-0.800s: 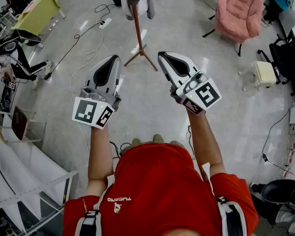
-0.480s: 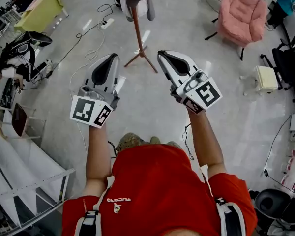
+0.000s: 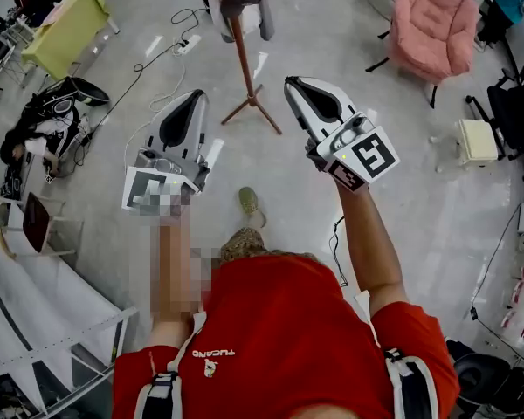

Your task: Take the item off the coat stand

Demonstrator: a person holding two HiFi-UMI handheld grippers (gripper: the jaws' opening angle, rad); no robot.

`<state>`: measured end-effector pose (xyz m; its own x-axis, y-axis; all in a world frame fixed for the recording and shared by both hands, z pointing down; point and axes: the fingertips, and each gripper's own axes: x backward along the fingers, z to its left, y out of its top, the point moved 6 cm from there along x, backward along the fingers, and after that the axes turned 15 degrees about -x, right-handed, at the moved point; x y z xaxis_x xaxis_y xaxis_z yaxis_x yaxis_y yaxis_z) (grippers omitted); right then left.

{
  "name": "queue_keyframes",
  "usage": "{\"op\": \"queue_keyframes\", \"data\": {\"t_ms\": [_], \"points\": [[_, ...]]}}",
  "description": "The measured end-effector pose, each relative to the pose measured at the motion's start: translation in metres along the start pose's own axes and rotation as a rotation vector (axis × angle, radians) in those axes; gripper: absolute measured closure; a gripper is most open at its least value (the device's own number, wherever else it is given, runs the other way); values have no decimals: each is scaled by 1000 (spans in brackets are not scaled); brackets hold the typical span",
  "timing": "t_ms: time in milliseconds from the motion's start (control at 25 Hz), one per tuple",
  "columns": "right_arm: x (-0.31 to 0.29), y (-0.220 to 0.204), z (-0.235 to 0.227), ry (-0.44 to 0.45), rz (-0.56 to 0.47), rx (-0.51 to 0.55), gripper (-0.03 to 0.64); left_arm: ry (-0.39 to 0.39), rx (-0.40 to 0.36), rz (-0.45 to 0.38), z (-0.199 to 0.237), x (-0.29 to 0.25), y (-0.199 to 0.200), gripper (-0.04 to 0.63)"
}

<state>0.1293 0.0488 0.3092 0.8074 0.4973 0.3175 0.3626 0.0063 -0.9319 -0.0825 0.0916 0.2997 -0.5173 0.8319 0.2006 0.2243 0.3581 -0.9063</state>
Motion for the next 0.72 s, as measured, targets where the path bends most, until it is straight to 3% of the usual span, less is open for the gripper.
{"op": "queue_keyframes", "data": {"t_ms": [560,720], "points": [[-148,-21,-126,-98,15,32,586,-50,9,-33,148,-120,-87,586],[-192,-40,-162,-121,57,45,536,-65,13,-45,192,-151,-118,586]]}}
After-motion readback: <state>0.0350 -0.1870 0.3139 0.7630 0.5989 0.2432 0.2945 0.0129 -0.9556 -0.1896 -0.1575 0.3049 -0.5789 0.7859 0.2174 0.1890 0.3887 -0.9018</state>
